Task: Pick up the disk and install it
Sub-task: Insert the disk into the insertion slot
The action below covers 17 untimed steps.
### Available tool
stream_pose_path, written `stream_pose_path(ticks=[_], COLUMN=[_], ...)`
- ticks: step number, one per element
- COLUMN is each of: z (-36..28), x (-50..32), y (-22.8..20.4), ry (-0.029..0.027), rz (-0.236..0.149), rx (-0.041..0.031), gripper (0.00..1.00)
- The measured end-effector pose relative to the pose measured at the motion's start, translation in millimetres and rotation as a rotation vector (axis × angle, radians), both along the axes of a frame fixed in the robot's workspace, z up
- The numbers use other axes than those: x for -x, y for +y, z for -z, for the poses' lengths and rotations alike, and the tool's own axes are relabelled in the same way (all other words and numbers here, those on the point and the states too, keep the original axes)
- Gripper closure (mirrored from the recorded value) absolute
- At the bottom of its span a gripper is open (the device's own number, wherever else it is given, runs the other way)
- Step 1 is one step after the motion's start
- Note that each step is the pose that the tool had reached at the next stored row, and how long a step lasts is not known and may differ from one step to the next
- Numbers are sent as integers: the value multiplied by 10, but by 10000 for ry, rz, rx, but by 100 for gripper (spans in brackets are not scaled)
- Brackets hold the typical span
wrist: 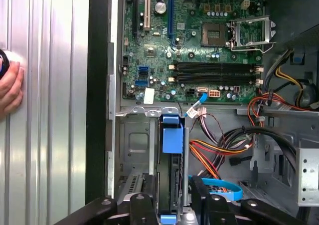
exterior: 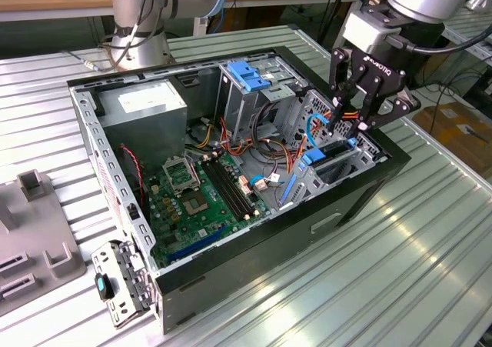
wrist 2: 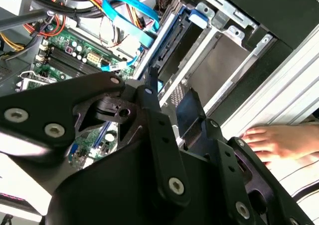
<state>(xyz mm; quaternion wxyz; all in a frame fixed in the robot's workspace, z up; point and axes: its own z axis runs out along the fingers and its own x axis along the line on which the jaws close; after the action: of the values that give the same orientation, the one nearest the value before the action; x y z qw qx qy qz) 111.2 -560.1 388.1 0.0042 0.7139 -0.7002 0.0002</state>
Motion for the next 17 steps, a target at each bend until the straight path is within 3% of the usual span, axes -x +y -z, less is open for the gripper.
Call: stream_pose_path(ticks=[4, 14, 17], z=[1, 231, 242], x=[0, 19, 19], y=[0, 1, 1], ry=[0, 0, 0], rz=[0, 0, 0], rx=[-1, 19, 27], gripper=[58, 58, 58])
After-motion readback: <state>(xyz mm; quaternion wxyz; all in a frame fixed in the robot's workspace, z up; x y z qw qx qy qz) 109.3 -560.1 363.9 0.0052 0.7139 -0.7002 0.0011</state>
